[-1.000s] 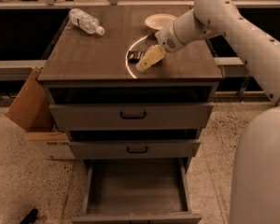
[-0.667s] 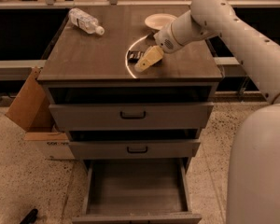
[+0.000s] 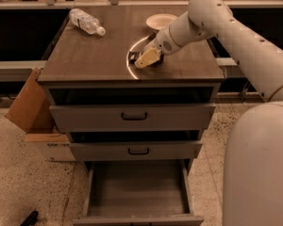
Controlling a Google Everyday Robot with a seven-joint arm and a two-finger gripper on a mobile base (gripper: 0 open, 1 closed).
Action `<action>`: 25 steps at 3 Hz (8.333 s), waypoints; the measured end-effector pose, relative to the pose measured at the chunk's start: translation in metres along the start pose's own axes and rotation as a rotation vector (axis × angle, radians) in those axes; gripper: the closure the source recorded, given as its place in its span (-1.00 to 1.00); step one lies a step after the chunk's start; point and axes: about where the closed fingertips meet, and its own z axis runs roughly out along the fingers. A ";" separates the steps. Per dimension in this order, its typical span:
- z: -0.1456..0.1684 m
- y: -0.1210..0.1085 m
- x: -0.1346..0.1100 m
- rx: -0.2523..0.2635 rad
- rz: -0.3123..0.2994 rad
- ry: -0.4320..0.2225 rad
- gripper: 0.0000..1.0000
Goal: Place rxbar chocolate into bottom drawer
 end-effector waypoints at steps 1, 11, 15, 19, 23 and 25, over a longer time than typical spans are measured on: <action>0.003 0.002 -0.001 0.000 -0.021 0.017 0.44; -0.121 0.145 0.035 0.100 0.016 0.000 1.00; -0.074 0.230 0.146 0.075 0.266 -0.075 1.00; 0.079 0.233 0.299 -0.181 0.286 -0.226 1.00; 0.193 0.252 0.396 -0.205 0.295 -0.122 1.00; 0.244 0.258 0.435 -0.199 0.373 -0.156 1.00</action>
Offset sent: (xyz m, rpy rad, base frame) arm -0.0309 -0.0085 0.0404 0.0296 -0.0936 0.0525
